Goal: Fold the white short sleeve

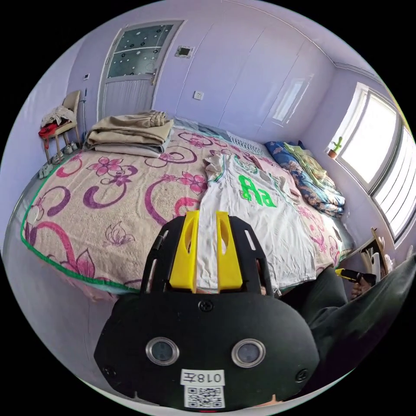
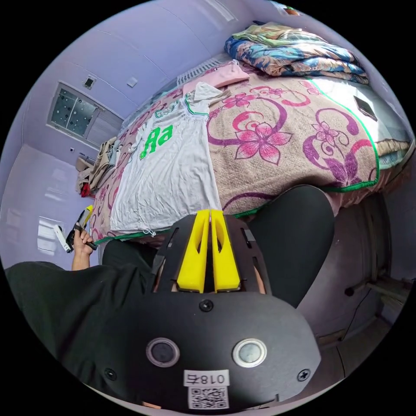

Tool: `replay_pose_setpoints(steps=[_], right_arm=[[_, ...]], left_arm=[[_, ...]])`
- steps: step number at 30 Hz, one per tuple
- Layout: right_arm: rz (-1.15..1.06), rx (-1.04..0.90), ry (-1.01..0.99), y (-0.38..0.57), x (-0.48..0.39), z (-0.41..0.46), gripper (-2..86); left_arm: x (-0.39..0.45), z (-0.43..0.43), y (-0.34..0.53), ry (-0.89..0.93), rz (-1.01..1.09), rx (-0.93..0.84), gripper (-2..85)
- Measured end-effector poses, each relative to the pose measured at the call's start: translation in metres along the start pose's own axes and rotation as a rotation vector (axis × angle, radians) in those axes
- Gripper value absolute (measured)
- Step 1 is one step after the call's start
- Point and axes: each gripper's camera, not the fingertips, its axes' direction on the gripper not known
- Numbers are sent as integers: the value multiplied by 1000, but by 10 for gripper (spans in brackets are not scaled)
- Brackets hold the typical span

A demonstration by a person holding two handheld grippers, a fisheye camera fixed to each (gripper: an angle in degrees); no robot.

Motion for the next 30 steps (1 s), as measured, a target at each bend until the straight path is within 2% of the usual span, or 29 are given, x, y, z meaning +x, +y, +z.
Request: replay_pose_setpoints(steps=[4,9,15,18,22,24,28,30], right_arm=[[-20,81,-17,-11,-7,-2,-2],[-53,99,26,-22,-18,-3,-2],[-8,87,140,-36,-15,-7,-2],[23,81,172,-48,-12,-6,-2],[32,55,202,-69,-14,4,-2],[27,52,207,-78,-17,8,-2],[28,37,193,-94,-21,18,-2],[35,31,181,-99,-23,21,-2]], left_arm=[[40,39,-78,-46,168,13,86],[82,143,-196,-71,287,-39,106],[41,269,-310,-48,53,-234,124],[47,317,-332,-101,100,-350,125],[76,336,-336,-252,221,-375,79],[99,327,-338,-381,323,-331,3],[104,298,-362,-404,349,-236,-7],[95,288,-385,-475,363,-214,-6]])
